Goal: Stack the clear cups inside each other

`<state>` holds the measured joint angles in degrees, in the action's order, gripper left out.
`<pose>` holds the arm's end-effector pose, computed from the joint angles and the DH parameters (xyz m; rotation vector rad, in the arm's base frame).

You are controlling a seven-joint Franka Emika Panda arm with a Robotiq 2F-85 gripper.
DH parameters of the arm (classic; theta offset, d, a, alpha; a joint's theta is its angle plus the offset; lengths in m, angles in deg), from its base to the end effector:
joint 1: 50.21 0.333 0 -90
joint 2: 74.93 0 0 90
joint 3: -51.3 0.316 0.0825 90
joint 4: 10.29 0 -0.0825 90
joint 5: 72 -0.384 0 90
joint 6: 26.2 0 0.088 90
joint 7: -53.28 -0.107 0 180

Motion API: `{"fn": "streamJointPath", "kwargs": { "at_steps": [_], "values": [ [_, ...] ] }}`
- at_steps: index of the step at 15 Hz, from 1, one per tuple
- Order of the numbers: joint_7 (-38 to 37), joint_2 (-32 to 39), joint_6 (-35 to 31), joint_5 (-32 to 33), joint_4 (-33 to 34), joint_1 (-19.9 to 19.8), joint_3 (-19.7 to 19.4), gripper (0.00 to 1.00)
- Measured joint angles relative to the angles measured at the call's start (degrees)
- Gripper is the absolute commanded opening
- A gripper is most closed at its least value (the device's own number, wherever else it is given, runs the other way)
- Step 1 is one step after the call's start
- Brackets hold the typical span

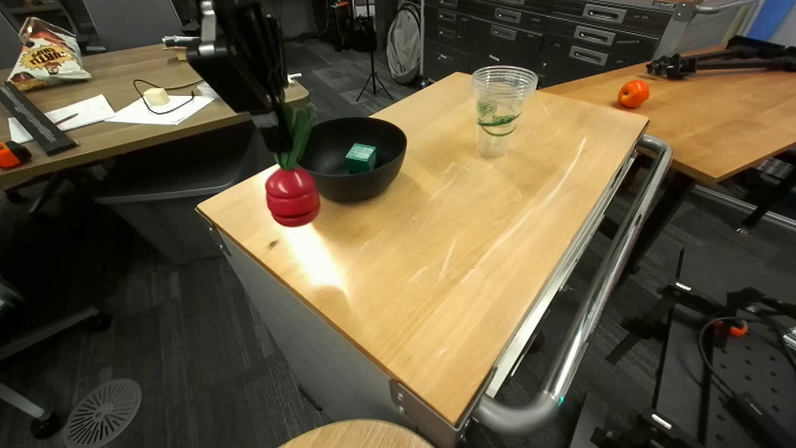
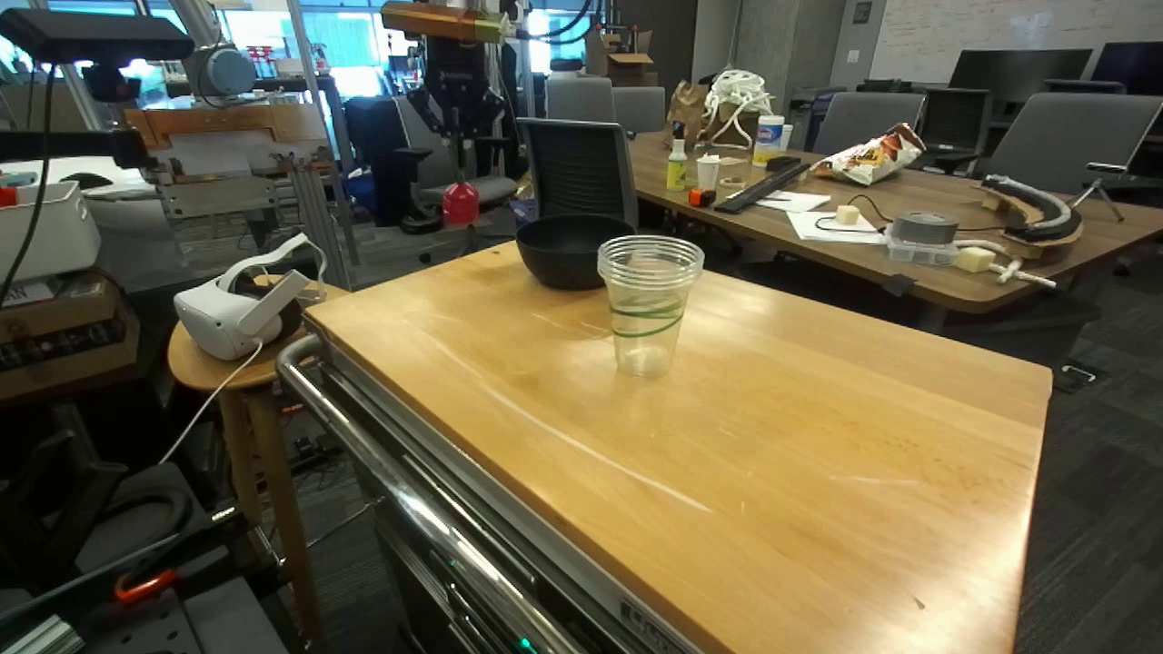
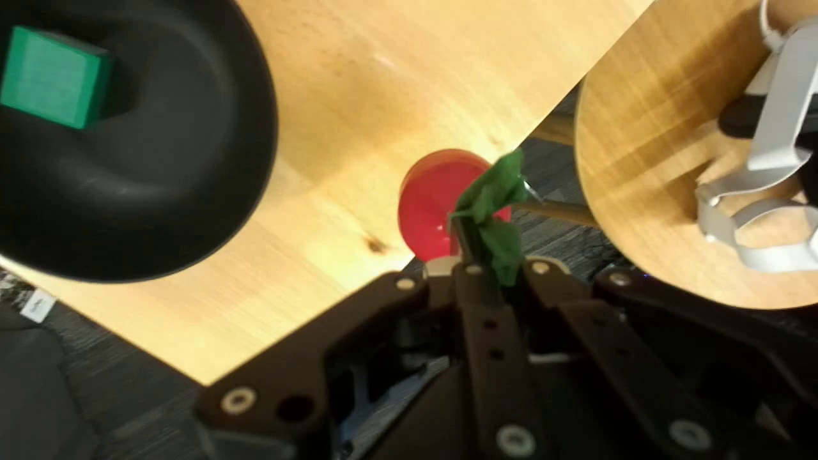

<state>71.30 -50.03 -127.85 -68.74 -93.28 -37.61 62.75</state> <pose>0.6254 0.2510 0.4340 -2.9058 -1.1181 0.1585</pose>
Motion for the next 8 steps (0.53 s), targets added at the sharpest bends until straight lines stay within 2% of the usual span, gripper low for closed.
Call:
{"fn": "streamJointPath", "kwargs": {
  "at_steps": [7, 8],
  "values": [
    [4.49, 4.23, 9.39, -1.33, -0.75, -0.02, 0.52, 0.01],
    [4.5, 4.68, 9.84, -1.33, -0.75, -0.02, 0.52, 0.29]
  ]
}}
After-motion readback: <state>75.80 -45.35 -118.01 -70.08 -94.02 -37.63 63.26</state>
